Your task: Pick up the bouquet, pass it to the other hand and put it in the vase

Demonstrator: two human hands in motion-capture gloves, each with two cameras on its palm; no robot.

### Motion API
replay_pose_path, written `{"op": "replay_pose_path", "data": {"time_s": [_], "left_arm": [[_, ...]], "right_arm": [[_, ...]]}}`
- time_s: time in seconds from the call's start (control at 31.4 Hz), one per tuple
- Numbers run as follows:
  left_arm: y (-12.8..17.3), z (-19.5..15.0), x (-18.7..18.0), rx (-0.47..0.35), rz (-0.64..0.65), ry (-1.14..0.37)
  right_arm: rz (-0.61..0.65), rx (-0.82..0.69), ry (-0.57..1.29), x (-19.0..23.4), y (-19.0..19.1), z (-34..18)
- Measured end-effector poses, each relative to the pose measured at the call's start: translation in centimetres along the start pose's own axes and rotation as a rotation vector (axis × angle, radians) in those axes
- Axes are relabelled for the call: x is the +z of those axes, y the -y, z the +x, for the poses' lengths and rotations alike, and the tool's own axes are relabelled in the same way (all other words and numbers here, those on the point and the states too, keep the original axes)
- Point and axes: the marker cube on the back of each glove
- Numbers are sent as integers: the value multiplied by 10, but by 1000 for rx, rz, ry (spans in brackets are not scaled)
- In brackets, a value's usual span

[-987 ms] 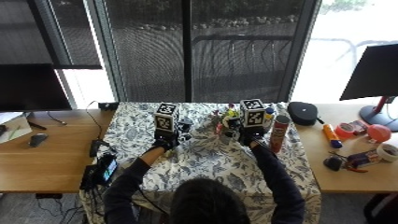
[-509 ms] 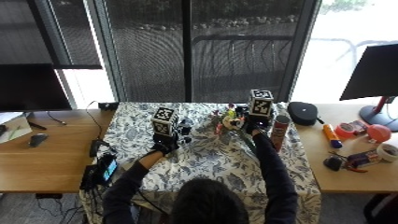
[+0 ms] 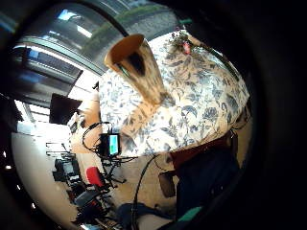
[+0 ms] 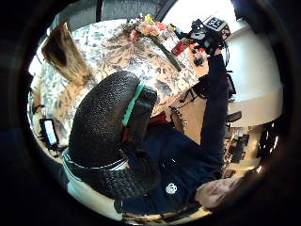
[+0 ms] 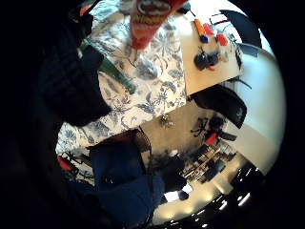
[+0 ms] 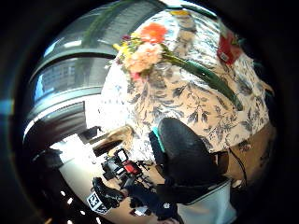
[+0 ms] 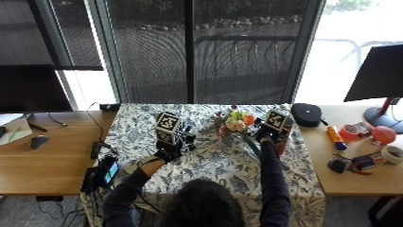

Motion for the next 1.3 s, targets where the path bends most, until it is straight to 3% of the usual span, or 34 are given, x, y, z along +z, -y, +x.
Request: {"op": "replay_pose_path", "data": {"time_s": [0.16, 0.32, 0.54, 0.67, 0.83, 1.3], "left_arm": [[0, 2, 3, 13, 1, 6], [2, 4, 11, 19, -20, 9], [3, 3, 18, 20, -45, 7], [3, 1, 21, 15, -57, 1], [2, -2, 23, 6, -61, -1], [4, 0, 31, 2, -112, -20]], "right_arm": [[-108, 133, 1, 44, 39, 24], [23, 215, 6, 66, 36, 38], [14, 322, 24, 111, 51, 41], [27, 289, 26, 125, 57, 38], [-54, 327, -6, 144, 56, 40], [73, 343, -99, 137, 54, 38]]}}
